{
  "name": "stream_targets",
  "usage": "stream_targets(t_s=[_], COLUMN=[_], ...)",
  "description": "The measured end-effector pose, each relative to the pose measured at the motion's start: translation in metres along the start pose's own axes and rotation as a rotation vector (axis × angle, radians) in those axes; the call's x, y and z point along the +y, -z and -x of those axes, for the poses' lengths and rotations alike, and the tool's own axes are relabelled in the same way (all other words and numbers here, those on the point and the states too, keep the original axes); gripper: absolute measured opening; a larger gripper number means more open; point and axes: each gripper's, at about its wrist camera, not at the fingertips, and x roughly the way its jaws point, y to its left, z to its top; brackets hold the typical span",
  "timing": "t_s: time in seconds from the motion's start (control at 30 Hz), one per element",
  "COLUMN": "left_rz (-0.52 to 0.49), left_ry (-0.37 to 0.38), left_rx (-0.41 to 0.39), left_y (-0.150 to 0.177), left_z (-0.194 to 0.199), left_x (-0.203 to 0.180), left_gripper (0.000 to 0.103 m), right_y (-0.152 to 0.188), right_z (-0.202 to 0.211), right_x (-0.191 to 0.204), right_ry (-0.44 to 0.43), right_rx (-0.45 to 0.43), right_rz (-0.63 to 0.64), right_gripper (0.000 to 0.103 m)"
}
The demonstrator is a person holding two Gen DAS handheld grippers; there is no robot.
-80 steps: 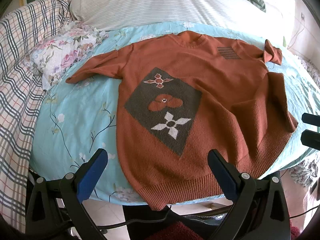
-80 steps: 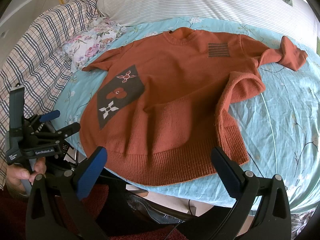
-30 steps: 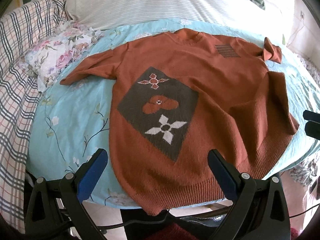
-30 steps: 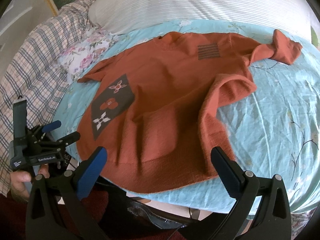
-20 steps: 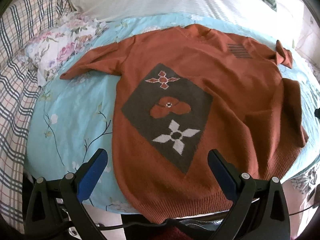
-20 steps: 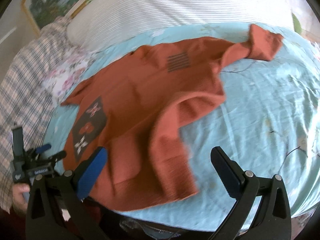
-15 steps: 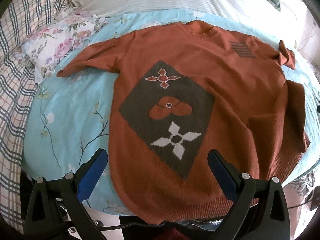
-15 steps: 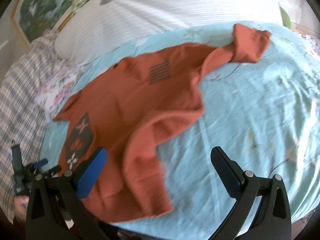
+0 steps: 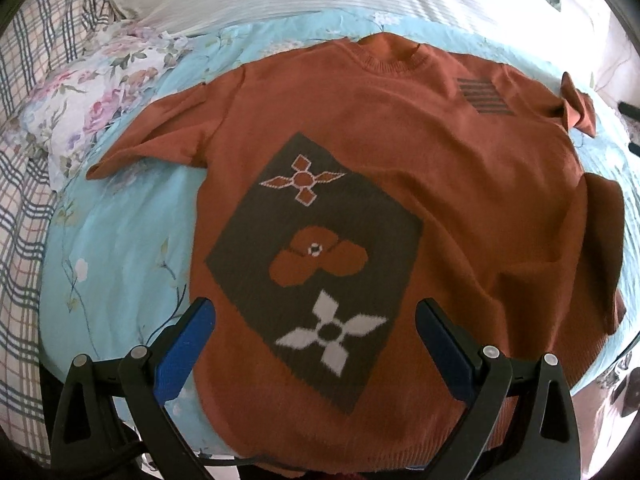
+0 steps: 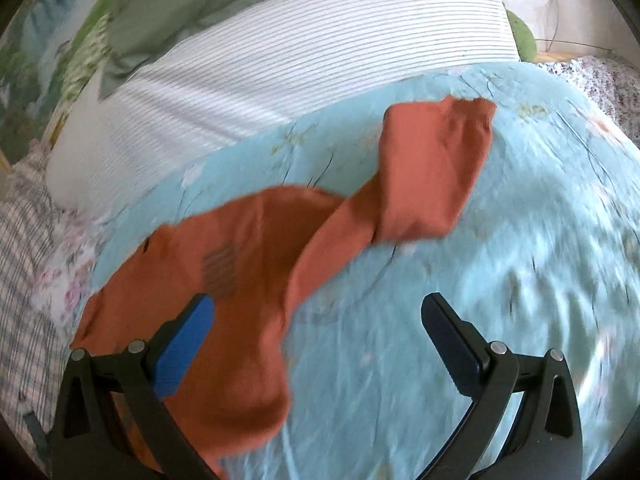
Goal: Fold small clothes
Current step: 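Grasp the sweater sleeve cuff with the right gripper and lift it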
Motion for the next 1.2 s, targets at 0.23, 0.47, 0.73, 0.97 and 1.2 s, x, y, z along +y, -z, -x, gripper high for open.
stream_targets(t_s=[0.23,0.47,0.73,0.97,1.2], left_rz=[0.016,0.05,0.034,0.028,0.049], left_ry=[0.05,0.043,0.039,0.072,0.105], left_rx=[0.032,0.054,0.083,0.081,0.057], left_y=[-0.025,-0.048,-0.057,-0.055,-0.045], left_z=[-0.021,-0.041,-0.057,-0.058,-0.046], left_x=[-0.002,-0.003,-0.011,-0.015,-0.008], left_gripper=[0.1,0.1,0.1,0.1,0.1], right_y=[-0.078,-0.149,-0.166,-0.14,-0.1], right_z=[-0.053,-0.12,-0.167,-0.14,-0.128], right_x=[-0.032,-0.081,-0.113,-0.057,0.063], right_ry=[0.102,0.207,0.285,0.098,-0.206], right_rx=[-0.043,-0.047,0.032,-0.002,0.042], right_rz=[-0.065,-0.219,-0.237,-0.096,0.037], right_gripper=[0.102,0.081,0.02,0.005,0.005])
